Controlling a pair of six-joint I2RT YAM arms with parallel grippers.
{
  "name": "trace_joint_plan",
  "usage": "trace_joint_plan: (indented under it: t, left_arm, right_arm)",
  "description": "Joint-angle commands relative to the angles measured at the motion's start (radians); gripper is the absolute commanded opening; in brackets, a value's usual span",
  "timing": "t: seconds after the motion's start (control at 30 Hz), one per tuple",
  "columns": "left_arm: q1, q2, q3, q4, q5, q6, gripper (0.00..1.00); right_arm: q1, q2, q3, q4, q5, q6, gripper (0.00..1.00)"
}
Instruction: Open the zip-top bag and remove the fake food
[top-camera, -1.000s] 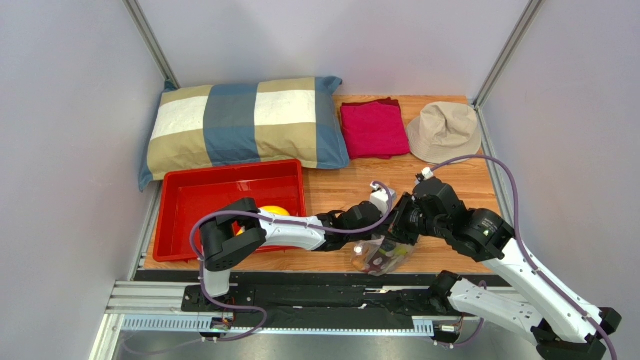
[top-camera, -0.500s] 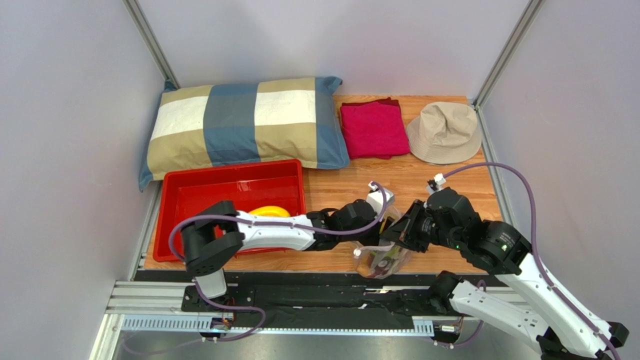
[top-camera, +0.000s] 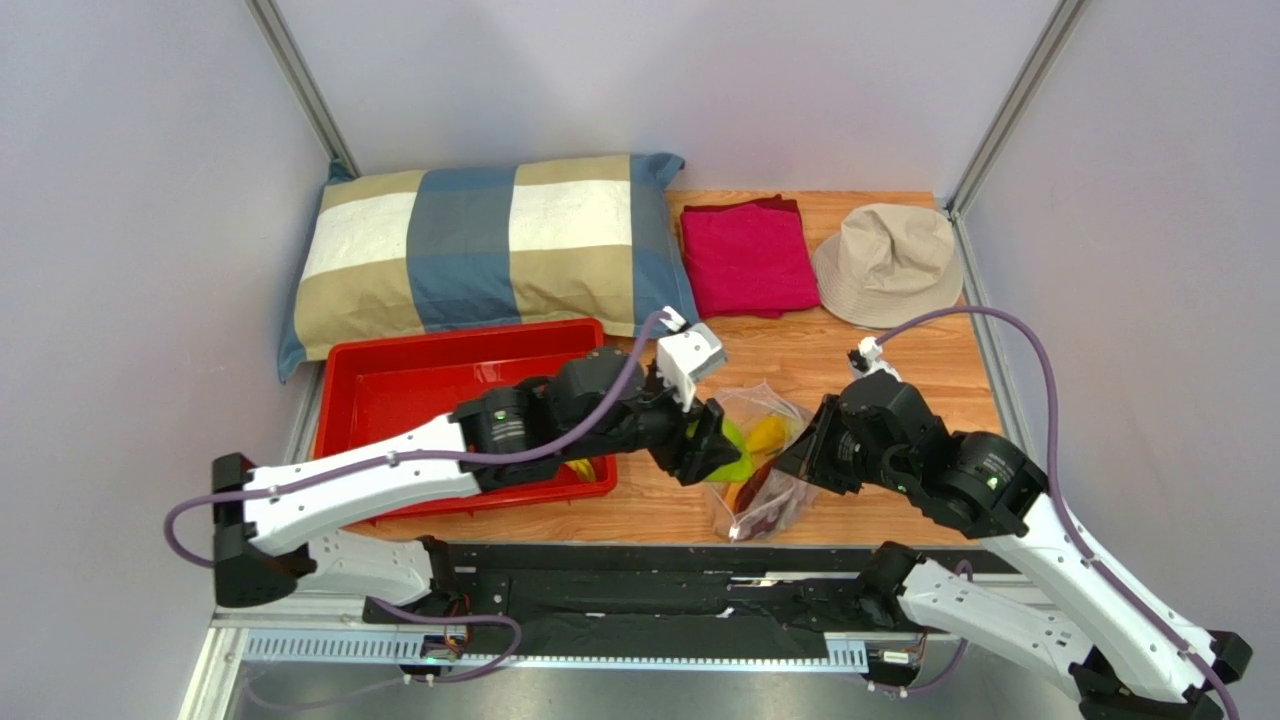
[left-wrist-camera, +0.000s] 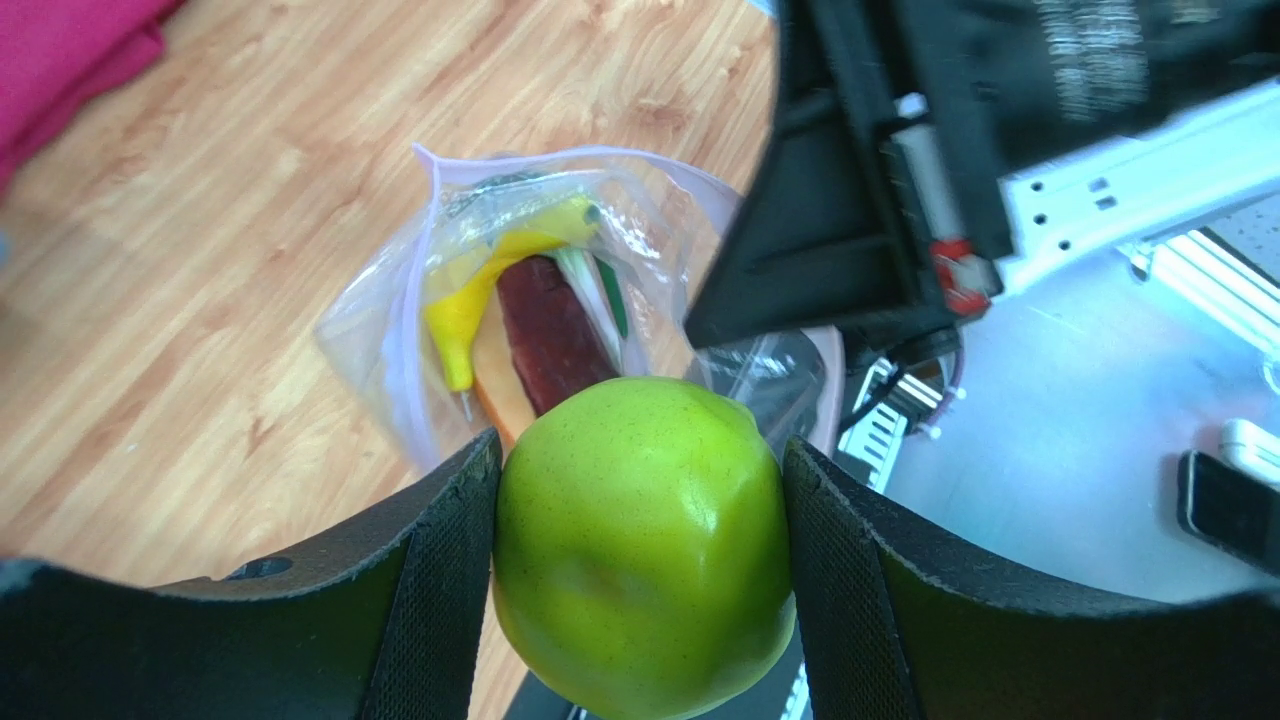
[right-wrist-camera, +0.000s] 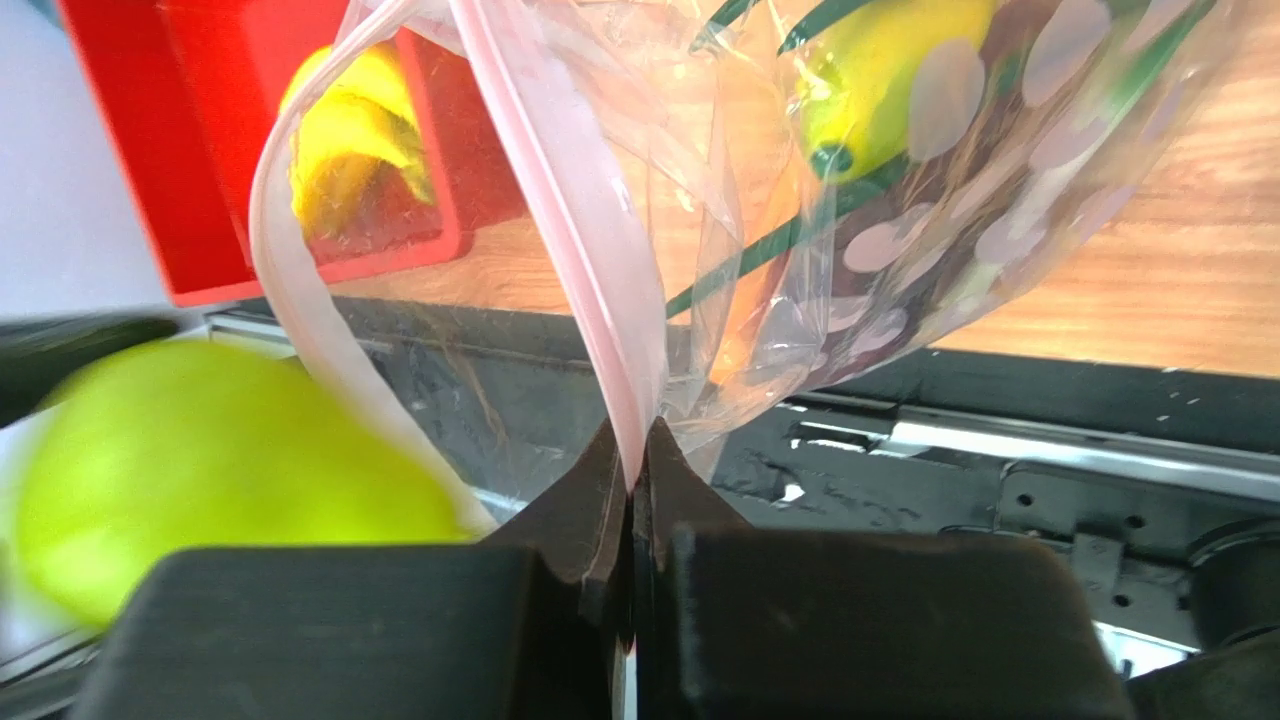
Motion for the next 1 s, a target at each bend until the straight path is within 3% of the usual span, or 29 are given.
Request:
trace_joint_plan:
  t: [0.0, 0.2, 0.23, 0.27, 0.33, 0.37, 0.47, 0.63, 0.77, 0.8, 0.83, 0.87, 0.9, 0.93, 0.97]
  left_arm:
    - [-0.002, -0.134, 0.046, -0.185, -0.088, 0.044, 0.00]
    - [0.018, -0.340, 0.001, -0.455, -0.571, -0.070, 0.00]
    - [0.041, -0.372, -0.005, -0.506, -0.615, -0.166, 0.00]
    - [0.140, -0.383, -0.011, -0.563, -0.635, -0.217, 0.00]
    - [0.272, -0.426, -0.068, -0.652, -0.582, -0.269, 0.00]
    - [0.391, -0.443, -0.100, -0.642, -0.505, -0.274, 0.00]
    - [0.586, -0.489, -0.212, -0.603, -0.433, -0.263, 0.00]
    - [0.808, -0.451, -0.356, -0.548, -0.357, -0.279, 0.00]
    - [0.897, -0.383, -0.393, -0.519, -0.275, -0.271, 0.00]
    - [0.903, -0.366, -0.388, -0.520, -0.269, -0.269, 0.05]
    - [0.905, -0.363, -0.382, -0.523, -0.268, -0.268, 0.29]
    - [0.905, -0.365, -0.378, -0.536, -0.269, -0.271, 0.43]
    - [0.905, -0.375, -0.366, -0.540, -0.269, -0.279, 0.77]
    - [0.905, -0.385, -0.361, -0.542, -0.264, -0.286, 0.99]
    - [0.905, -0.392, -0.350, -0.548, -0.263, -0.291, 0.99]
  right_arm:
    - [0.007, 0.030, 0.032, 0.047, 0.038, -0.078, 0.00]
    - [0.007, 0.056, 0.026, 0.098, 0.014, -0.110, 0.00]
    - [0.006, 0.066, 0.032, 0.101, 0.009, -0.117, 0.00]
    - [0.006, 0.080, 0.055, 0.105, -0.006, -0.134, 0.00]
    - [0.007, 0.120, 0.077, 0.125, -0.025, -0.151, 0.00]
    - [0.007, 0.131, 0.087, 0.133, -0.043, -0.171, 0.00]
    - [0.006, 0.189, 0.130, 0.156, -0.075, -0.193, 0.00]
    - [0.007, 0.250, 0.161, 0.167, -0.137, -0.203, 0.00]
    - [0.009, 0.248, 0.137, 0.174, -0.172, -0.194, 0.00]
    - [0.009, 0.246, 0.131, 0.173, -0.173, -0.193, 0.00]
    - [0.009, 0.244, 0.126, 0.173, -0.176, -0.190, 0.00]
    - [0.010, 0.241, 0.118, 0.173, -0.183, -0.188, 0.00]
    - [0.010, 0.241, 0.115, 0.173, -0.184, -0.188, 0.00]
    - [0.010, 0.241, 0.115, 0.173, -0.184, -0.190, 0.00]
    - [0.010, 0.246, 0.118, 0.173, -0.186, -0.191, 0.00]
